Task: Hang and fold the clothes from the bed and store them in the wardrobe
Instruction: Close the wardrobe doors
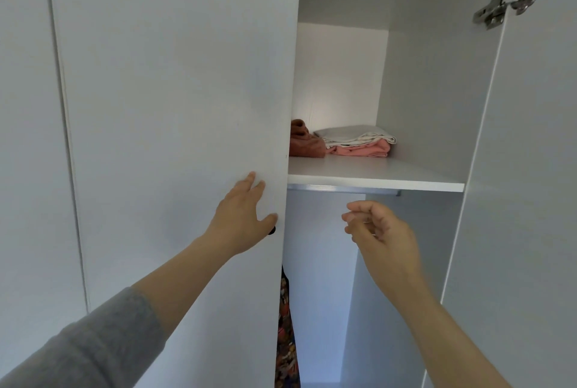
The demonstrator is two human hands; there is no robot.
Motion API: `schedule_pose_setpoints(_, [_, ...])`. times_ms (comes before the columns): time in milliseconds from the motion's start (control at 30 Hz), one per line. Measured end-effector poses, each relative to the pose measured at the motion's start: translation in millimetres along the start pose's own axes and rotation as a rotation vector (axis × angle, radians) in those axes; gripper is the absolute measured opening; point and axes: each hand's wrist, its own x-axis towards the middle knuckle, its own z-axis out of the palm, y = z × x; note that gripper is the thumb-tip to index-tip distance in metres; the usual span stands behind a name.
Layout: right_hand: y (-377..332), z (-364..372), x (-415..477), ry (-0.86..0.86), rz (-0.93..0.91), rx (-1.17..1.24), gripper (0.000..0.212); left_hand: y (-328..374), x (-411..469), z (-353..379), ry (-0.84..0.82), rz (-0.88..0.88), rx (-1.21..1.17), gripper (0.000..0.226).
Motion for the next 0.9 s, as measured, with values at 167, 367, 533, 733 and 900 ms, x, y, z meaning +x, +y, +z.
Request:
schedule_pose_setpoints(167, [-8.7, -15.2, -12.2, 0.053, -0.019, -0.010, 0.019, 32.9, -32.1, 2.9, 0.025, 0.002, -0.472, 0.053])
schedule_pose_setpoints(367, [-25.3, -53.8, -33.1, 0.165, -0.023, -0.056, 0.021, 76.8, -65.2, 8.9, 0.003, 0.114, -0.725, 0.033])
schedule_pose_setpoints(533, [-40.2, -96.2, -56.3, 0.260, -0.037, -0.125, 0.015, 119.1, -78.9, 12.8, -0.049, 0.217, -0.822, 0.031])
schedule_pose_setpoints(733, [-61.7, -148.7, -90.9, 0.377, -0.045, -0.218, 0.013, 172.3, -89.9, 17.5, -0.120, 0.288, -0.946, 0.031])
schedule_pose_setpoints(900, [-79.4, -192.9, -121.2, 0.495, -0.043, -0.332, 0.012, 217.9, -103.6, 22.8, -0.196, 0.347, -1.036, 0.031])
